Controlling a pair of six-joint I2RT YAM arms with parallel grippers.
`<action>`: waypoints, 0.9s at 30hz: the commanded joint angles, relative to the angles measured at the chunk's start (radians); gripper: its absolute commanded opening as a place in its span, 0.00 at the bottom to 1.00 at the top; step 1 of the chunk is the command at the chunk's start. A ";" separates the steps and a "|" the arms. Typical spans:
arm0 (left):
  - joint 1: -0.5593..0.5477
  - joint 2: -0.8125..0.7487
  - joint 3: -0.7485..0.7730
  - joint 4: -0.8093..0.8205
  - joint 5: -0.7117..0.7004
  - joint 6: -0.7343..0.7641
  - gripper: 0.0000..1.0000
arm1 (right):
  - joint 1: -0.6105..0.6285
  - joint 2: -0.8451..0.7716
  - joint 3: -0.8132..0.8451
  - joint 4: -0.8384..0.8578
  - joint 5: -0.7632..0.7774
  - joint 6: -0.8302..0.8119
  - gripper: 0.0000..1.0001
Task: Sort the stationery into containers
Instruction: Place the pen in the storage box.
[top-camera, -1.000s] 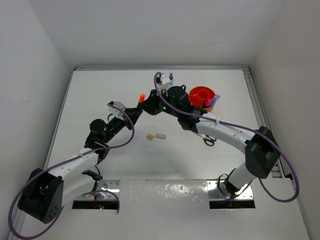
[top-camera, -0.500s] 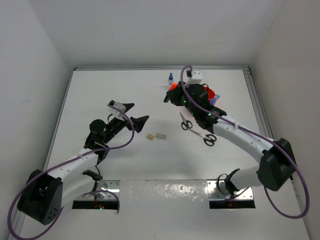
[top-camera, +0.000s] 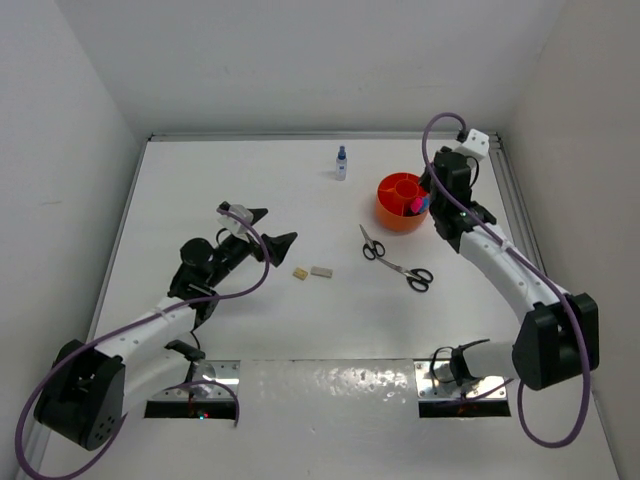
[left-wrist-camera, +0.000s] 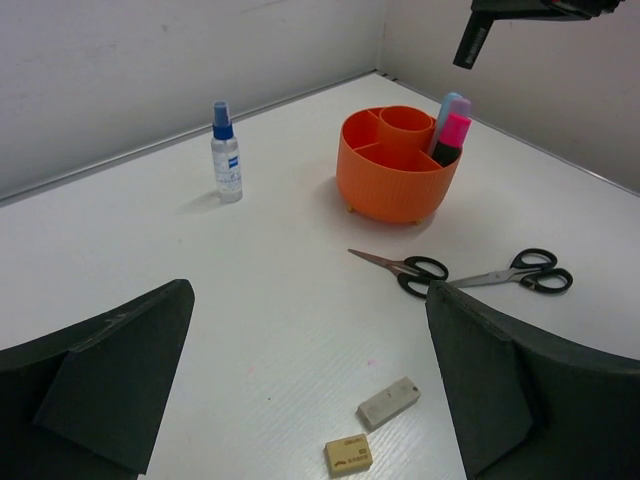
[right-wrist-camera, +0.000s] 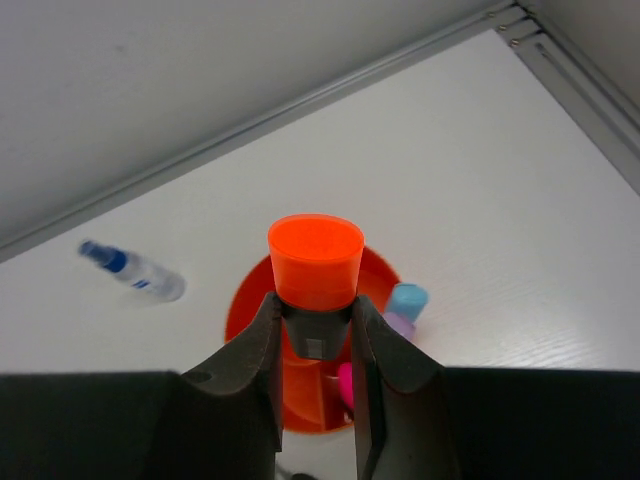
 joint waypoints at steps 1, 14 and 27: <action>0.002 0.011 0.031 0.002 0.003 0.010 1.00 | -0.042 0.048 0.052 0.017 0.105 0.006 0.00; 0.008 0.064 0.088 -0.064 0.017 0.027 1.00 | -0.056 0.111 0.000 0.090 0.255 0.095 0.00; 0.011 0.083 0.106 -0.069 0.021 0.027 1.00 | -0.061 0.183 0.011 0.089 0.269 0.158 0.00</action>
